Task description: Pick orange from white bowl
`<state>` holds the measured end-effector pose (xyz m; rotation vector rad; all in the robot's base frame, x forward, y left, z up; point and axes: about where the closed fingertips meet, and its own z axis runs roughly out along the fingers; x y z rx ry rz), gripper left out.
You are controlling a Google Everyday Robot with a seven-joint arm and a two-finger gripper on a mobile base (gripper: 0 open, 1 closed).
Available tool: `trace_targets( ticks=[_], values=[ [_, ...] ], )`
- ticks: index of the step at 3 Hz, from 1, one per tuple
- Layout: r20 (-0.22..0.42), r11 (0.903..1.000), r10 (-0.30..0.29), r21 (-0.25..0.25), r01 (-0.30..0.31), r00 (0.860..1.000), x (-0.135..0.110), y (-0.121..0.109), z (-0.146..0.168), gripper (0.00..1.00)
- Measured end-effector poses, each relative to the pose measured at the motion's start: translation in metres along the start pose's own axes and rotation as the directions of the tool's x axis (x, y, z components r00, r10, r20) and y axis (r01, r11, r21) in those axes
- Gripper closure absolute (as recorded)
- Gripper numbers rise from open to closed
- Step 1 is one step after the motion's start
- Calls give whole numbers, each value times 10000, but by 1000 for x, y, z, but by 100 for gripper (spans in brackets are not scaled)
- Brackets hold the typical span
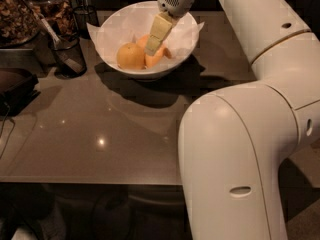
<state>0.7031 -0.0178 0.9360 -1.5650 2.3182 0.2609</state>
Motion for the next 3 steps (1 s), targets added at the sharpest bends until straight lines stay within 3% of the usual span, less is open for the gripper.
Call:
trace_targets(
  ticks=[1, 3],
  values=[
    [-223, 9997, 240, 1, -240, 9995, 1, -1, 6, 13],
    [-530, 9981, 609, -19, -610, 9967, 7, -3, 14, 26]
  ],
)
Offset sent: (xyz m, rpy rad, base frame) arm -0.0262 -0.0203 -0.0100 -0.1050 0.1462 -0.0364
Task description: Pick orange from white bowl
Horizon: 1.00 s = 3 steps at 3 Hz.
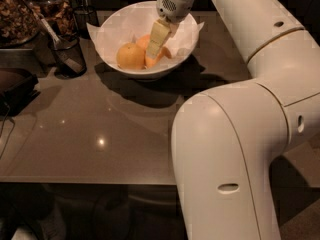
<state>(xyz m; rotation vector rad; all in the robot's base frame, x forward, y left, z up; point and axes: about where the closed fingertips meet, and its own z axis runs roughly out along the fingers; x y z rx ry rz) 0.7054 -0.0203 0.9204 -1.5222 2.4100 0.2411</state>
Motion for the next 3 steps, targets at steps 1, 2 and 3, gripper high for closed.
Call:
trace_targets(
  ticks=[1, 2, 3],
  values=[
    [-111, 9999, 162, -50, -163, 9998, 3, -1, 5, 20],
    [-192, 9996, 237, -155, -240, 9995, 4, -2, 11, 20],
    [-270, 9993, 274, -264, -281, 9993, 5, -3, 18, 32]
  ],
)
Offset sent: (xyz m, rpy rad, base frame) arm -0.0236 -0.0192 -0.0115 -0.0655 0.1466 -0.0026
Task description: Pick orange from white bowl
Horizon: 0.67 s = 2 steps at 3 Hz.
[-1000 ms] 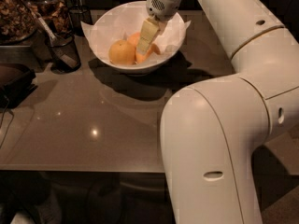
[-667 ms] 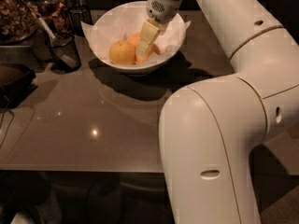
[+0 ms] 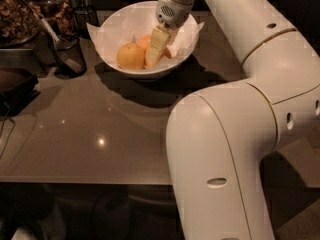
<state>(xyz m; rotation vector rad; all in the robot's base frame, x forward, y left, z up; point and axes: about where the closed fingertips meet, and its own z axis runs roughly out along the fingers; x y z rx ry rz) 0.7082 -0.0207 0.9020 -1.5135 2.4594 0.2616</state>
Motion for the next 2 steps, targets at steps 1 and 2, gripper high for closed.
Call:
trace_targets(
  ticks=[1, 2],
  values=[
    [-49, 10000, 5, -76, -6, 10000, 1, -1, 5, 26],
    [-101, 9999, -24, -147, 22, 9999, 2, -1, 8, 27]
  ],
)
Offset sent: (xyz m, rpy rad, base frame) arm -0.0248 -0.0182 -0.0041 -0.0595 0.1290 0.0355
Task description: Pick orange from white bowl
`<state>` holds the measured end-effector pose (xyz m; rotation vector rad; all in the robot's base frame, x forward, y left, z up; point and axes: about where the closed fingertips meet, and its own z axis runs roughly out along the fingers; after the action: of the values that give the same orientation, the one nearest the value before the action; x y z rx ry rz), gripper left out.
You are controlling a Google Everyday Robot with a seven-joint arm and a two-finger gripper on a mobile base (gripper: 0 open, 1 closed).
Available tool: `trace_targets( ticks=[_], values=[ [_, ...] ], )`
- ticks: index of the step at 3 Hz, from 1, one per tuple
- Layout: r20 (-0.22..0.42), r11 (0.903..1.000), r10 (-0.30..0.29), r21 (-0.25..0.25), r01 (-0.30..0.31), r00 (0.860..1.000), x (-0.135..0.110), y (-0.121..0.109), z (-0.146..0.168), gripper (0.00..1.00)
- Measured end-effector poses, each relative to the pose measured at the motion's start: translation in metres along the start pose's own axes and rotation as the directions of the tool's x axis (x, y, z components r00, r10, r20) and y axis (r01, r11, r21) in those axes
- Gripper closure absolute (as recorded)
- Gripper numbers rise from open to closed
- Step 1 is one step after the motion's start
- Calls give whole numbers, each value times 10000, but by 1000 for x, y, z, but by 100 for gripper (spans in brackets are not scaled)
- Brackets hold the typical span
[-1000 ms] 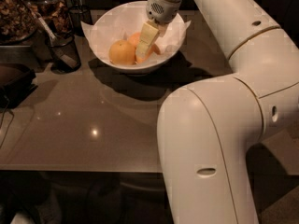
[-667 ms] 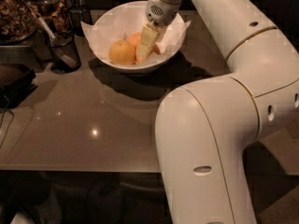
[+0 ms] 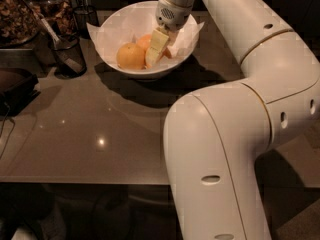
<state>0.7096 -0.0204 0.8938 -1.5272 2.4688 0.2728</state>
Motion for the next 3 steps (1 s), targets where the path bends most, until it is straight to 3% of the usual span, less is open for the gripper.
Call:
trace_targets(
  ticks=[3],
  values=[
    [-498, 9991, -4, -415, -17, 9988, 3, -1, 30, 28]
  ],
)
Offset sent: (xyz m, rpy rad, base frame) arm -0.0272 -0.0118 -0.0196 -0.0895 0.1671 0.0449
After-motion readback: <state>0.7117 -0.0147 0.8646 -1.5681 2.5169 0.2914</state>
